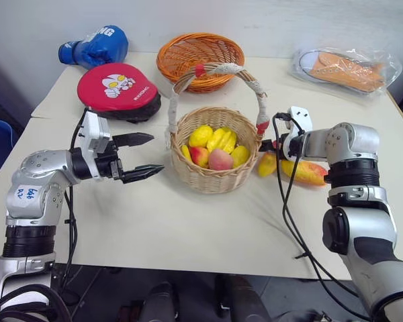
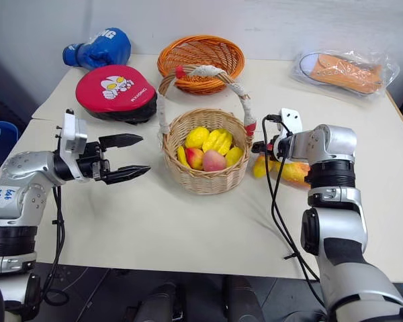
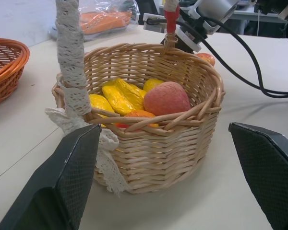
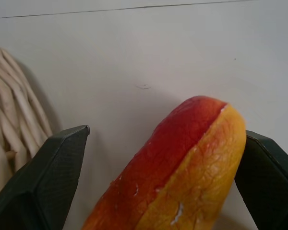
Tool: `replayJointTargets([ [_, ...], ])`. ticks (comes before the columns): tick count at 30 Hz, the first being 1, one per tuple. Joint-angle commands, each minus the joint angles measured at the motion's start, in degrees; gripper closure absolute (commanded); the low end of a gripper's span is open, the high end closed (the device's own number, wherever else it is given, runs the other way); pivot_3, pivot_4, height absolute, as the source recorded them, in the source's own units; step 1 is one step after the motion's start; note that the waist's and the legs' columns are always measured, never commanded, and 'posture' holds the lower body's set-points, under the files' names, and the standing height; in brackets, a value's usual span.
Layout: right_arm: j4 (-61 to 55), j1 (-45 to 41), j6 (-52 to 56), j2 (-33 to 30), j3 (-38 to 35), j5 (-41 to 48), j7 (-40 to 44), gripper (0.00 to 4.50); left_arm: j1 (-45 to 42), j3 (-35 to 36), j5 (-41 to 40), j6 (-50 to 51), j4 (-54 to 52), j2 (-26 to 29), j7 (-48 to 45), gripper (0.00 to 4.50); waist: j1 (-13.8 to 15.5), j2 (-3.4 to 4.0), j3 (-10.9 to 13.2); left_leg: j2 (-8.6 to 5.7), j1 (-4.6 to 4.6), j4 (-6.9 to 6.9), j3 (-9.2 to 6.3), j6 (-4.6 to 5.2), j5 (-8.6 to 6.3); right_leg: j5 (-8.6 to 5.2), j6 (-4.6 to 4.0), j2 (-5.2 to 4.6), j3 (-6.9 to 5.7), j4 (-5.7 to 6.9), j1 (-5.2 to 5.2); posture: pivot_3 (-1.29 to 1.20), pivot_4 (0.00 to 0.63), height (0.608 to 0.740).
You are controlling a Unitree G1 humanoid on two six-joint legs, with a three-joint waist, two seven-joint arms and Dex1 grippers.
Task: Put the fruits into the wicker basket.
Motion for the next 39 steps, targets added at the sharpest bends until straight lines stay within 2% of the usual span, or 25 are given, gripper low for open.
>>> replayJointTargets([
  [1, -0.1, -1.2, 1.2, 0.8, -1.2, 0.2, 1.0, 0.19, 0.0, 1.6, -1.2, -0.9, -2.0, 0.0, 0.6, 0.0, -0.2, 0.0, 0.0, 0.0, 0.0, 0.0, 0.0, 0.0, 0.0, 0.0, 0.0, 0.0, 0.0, 0.03, 0.0, 0.0, 0.15, 0.74],
  [4, 0.5, -1.4, 0.9, 1.3, -2.1, 0.1, 1.2, 0.88, -0.4, 1.3, -1.2, -0.9, -2.1, -0.2, 0.8, 0.0, -0.6, 0.0, 0.0, 0.0, 0.0, 0.0, 0.0, 0.0, 0.0, 0.0, 0.0, 0.0, 0.0, 0.04, 0.0, 0.0, 0.15, 0.74],
  [8, 0.5, -2.0, -1.2, 1.3, -5.1, 0.4, 0.5, 2.28, -0.9, 0.9, -1.2, -0.7, -2.0, -0.2, 0.8, 0.0, -0.9, 0.0, 0.0, 0.0, 0.0, 0.0, -0.01, -0.01, 0.01, 0.0, 0.0, 0.01, 0.0, 0.06, 0.0, 0.0, 0.15, 0.74],
  [10, -0.1, -2.4, -1.7, 0.9, -7.3, 0.7, -0.3, 2.69, -1.0, 0.9, -1.3, -0.6, -1.9, -0.2, 0.6, 0.0, -0.9, 0.01, 0.0, 0.0, 0.0, -0.01, 0.0, -0.02, 0.01, 0.0, 0.0, 0.01, 0.01, 0.07, -0.02, 0.0, 0.15, 0.74],
  [14, -4.7, -3.2, 0.8, -0.3, -14.4, 4.5, -0.1, 2.81, -0.5, 0.3, -2.0, 1.0, -1.9, 0.7, -1.4, 0.0, -0.8, 0.02, 0.0, -0.01, -0.02, -0.01, 0.0, -0.04, 0.02, 0.0, 0.0, 0.0, 0.0, 0.07, -0.02, 0.0, 0.15, 0.74],
  [19, -10.2, -3.2, 9.9, -4.5, -20.6, 6.7, -1.4, 2.81, -2.9, 0.6, -2.5, 1.9, -0.2, 1.3, -3.1, 0.0, -0.5, 0.03, 0.0, 0.0, -0.03, -0.03, -0.03, -0.04, 0.02, 0.0, 0.0, 0.0, -0.01, 0.05, -0.03, 0.0, 0.15, 0.74],
  [21, -17.8, 0.7, 13.9, -9.8, -17.2, 9.8, 4.7, 2.81, -3.6, 0.4, -2.1, 1.6, 0.8, 1.8, -4.1, 0.0, -0.3, 0.03, 0.0, -0.03, -0.03, -0.05, -0.02, -0.03, 0.02, 0.0, 0.0, -0.01, 0.0, 0.0, -0.03, 0.0, 0.15, 0.74],
  [25, -35.3, 9.7, 20.9, -18.6, -12.8, 22.9, 18.3, 2.81, -4.1, 0.4, -1.8, 1.7, 1.6, 3.0, -5.4, 0.0, 0.7, 0.05, 0.0, -0.04, -0.07, -0.11, -0.04, 0.04, -0.02, 0.0, 0.01, 0.04, -0.01, -0.13, -0.03, 0.0, 0.15, 0.74],
  [28, -45.2, 15.0, 21.3, -20.0, -13.6, 35.2, 23.5, 2.81, -3.7, 0.6, -2.1, 2.2, 1.3, 3.8, -5.8, 0.0, 0.2, 0.05, 0.0, 0.01, -0.03, -0.12, 0.04, 0.1, -0.07, 0.01, 0.03, 0.1, 0.06, -0.22, -0.03, 0.0, 0.15, 0.74],
  [30, -49.6, 16.5, 21.3, -15.9, -14.9, 40.6, 21.4, 2.81, -3.1, 0.8, -2.2, 2.7, 0.8, 4.1, -5.7, 0.0, -0.1, 0.05, 0.0, 0.02, 0.05, -0.08, 0.06, 0.25, -0.15, 0.01, 0.03, 0.11, 0.1, -0.25, -0.02, 0.0, 0.15, 0.74],
  [33, -57.5, 16.8, 18.7, -2.9, -13.1, 41.4, 13.5, 2.81, -3.1, 0.7, -2.0, 2.9, 0.4, 4.1, -5.1, 0.0, -0.7, 0.01, 0.0, 0.12, 0.14, -0.06, 0.05, 0.23, -0.09, 0.11, -0.08, 0.15, 0.1, -0.16, 0.0, 0.0, 0.15, 0.74],
  [36, -63.1, 17.5, 9.9, 6.1, -5.6, 34.0, 6.0, 2.81, -3.7, 0.8, -2.3, 3.5, 0.0, 4.0, -4.5, 0.0, -0.8, 0.04, 0.0, 0.13, 0.11, -0.06, 0.0, 0.12, 0.02, 0.13, -0.11, 0.15, 0.08, -0.03, -0.06, 0.0, 0.15, 0.74],
  [39, -63.9, 17.6, 2.4, 9.5, 1.7, 27.0, 2.8, 2.81, -3.2, 1.1, -2.8, 4.2, -1.2, 4.2, -4.2, 0.0, -0.6, 0.03, 0.0, 0.07, -0.03, -0.07, -0.05, -0.15, 0.18, 0.13, -0.11, 0.12, 0.04, 0.07, -0.11, 0.0, 0.15, 0.74],
])
